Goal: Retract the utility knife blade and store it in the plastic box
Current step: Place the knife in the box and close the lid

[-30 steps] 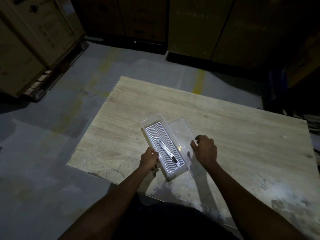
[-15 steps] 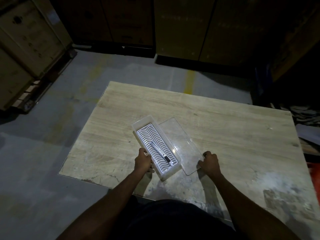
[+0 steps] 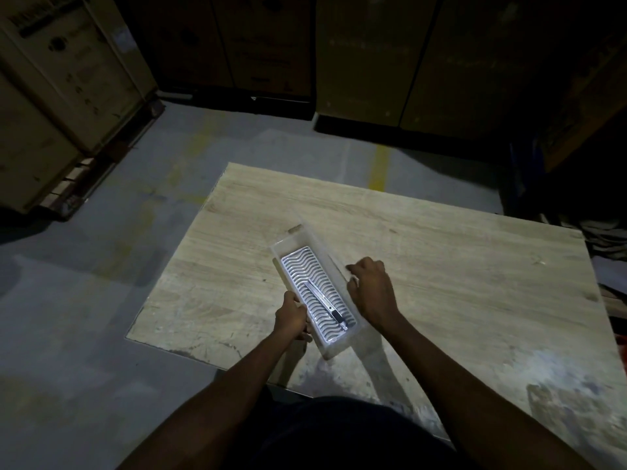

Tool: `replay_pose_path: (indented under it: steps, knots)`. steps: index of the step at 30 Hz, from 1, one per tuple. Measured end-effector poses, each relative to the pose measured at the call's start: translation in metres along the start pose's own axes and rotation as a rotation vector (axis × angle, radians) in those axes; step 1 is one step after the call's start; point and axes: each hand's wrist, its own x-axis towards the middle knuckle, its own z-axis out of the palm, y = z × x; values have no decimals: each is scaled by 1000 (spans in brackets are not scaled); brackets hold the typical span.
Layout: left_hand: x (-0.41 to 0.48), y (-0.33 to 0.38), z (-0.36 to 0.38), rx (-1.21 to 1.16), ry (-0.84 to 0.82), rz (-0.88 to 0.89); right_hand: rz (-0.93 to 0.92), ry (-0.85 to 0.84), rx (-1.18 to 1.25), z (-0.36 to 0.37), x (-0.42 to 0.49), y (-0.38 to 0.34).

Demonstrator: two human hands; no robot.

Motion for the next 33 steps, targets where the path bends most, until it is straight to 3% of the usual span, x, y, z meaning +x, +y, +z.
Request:
replay_pose_path:
  steps: [9, 17, 23, 33]
  knots:
    - [5, -4, -2, -15, -16, -7, -512, -105, -215, 11, 10, -37]
    - [-5, 8, -5, -53, 10, -21, -600, -167, -312, 14, -12, -43]
    - [-5, 8, -2, -47, 17, -15, -563, -233, -262, 25, -42, -31]
    - [-10, 8, -4, -127, 6, -54, -611, -203, -244, 25, -66, -13]
